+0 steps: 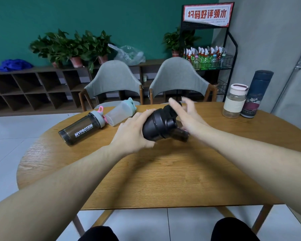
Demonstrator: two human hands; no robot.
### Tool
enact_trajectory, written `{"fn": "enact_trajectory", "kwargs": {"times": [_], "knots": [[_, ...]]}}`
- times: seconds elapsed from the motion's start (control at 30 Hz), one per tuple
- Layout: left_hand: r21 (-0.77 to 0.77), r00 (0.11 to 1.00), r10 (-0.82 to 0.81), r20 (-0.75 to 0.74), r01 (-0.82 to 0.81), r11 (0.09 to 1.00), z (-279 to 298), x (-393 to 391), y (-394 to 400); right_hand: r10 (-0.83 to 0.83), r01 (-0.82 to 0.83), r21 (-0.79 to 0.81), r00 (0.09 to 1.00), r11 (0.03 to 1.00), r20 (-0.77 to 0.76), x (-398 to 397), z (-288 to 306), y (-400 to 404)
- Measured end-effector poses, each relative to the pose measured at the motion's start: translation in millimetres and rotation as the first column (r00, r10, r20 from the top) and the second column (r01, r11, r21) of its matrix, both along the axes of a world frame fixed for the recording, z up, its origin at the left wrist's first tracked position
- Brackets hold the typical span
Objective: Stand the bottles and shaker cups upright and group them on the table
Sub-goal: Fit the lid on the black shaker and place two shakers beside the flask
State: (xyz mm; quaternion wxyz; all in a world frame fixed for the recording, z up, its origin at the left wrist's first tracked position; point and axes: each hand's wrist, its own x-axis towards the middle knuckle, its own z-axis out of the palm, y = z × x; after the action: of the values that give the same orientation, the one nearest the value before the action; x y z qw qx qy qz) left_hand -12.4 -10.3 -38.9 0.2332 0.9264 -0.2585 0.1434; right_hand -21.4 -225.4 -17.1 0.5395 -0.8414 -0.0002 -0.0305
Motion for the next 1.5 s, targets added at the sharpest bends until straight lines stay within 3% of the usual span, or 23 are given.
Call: {"fn": "enact_trajectory", "kwargs": {"times": [0.07, 0.1, 0.2, 0.23, 0.27, 0.33, 0.43, 0.57, 0.67, 0.77, 0.9, 1.03, 1.17, 1.33, 1.5], "knots": [[-0.040, 0.997, -0.038, -0.069, 0.035, 0.999, 5, 4, 4, 0.125, -0.031, -0.275, 0.936, 0.961, 0.329, -2, 3, -15], [-0.051, 0.992, -0.068, -0.108, 0.063, 0.997, 8, 6, 7, 0.244, -0.062, -0.430, 0.891, 0.901, 0.384, -3, 6, -23], [-0.031, 0.966, -0.154, -0.206, 0.151, 0.988, 14, 8, 10, 0.571, -0.031, -0.855, 0.756, 0.518, 0.319, -1, 7, -33], [-0.020, 0.962, -0.171, -0.215, 0.171, 0.985, 15, 8, 9, 0.637, -0.024, -0.904, 0.718, 0.426, 0.281, 0, 8, -31], [-0.022, 0.959, -0.183, -0.218, 0.183, 0.983, 15, 7, 7, 0.669, -0.056, -0.912, 0.699, 0.406, 0.254, 2, 9, -27], [-0.024, 0.962, -0.181, -0.205, 0.179, 0.983, 14, 6, 5, 0.663, -0.150, -0.864, 0.707, 0.481, 0.246, 1, 14, -21], [0.018, 0.982, -0.139, -0.124, 0.143, 0.990, 9, 1, 4, 0.556, -0.276, -0.731, 0.814, 0.624, 0.168, -6, 17, -14], [0.081, 0.998, -0.043, 0.055, 0.039, 0.996, 7, -5, 2, 0.315, -0.256, -0.471, 0.948, 0.844, 0.048, -7, 8, -1], [0.168, 0.988, -0.004, 0.155, -0.022, 0.986, 2, -8, 0, 0.206, -0.239, -0.203, 0.964, 0.950, -0.171, -2, 5, 6], [0.165, 0.997, -0.023, 0.079, 0.010, 0.986, 3, -8, 1, 0.245, -0.271, -0.149, 0.954, 0.951, -0.174, -4, 5, 6], [-0.017, 0.962, -0.116, -0.247, 0.115, 0.993, 23, -4, 7, 0.410, -0.340, -0.495, 0.912, 0.800, 0.035, -12, 4, -4], [0.031, 0.906, -0.195, -0.376, 0.222, 0.974, 29, -1, 10, 0.546, -0.308, -0.677, 0.821, 0.669, 0.165, -18, 7, -5], [0.017, 0.897, -0.240, -0.372, 0.265, 0.964, 27, -6, 4, 0.584, -0.303, -0.734, 0.797, 0.608, 0.155, -18, 11, -5], [-0.008, 0.947, -0.198, -0.253, 0.202, 0.979, 15, -10, 0, 0.459, -0.287, -0.635, 0.880, 0.717, 0.120, -19, 7, -2], [0.046, 0.981, -0.126, -0.144, 0.134, 0.990, 12, -13, -5, 0.404, -0.281, -0.600, 0.911, 0.750, 0.078, -19, 5, 3]]}}
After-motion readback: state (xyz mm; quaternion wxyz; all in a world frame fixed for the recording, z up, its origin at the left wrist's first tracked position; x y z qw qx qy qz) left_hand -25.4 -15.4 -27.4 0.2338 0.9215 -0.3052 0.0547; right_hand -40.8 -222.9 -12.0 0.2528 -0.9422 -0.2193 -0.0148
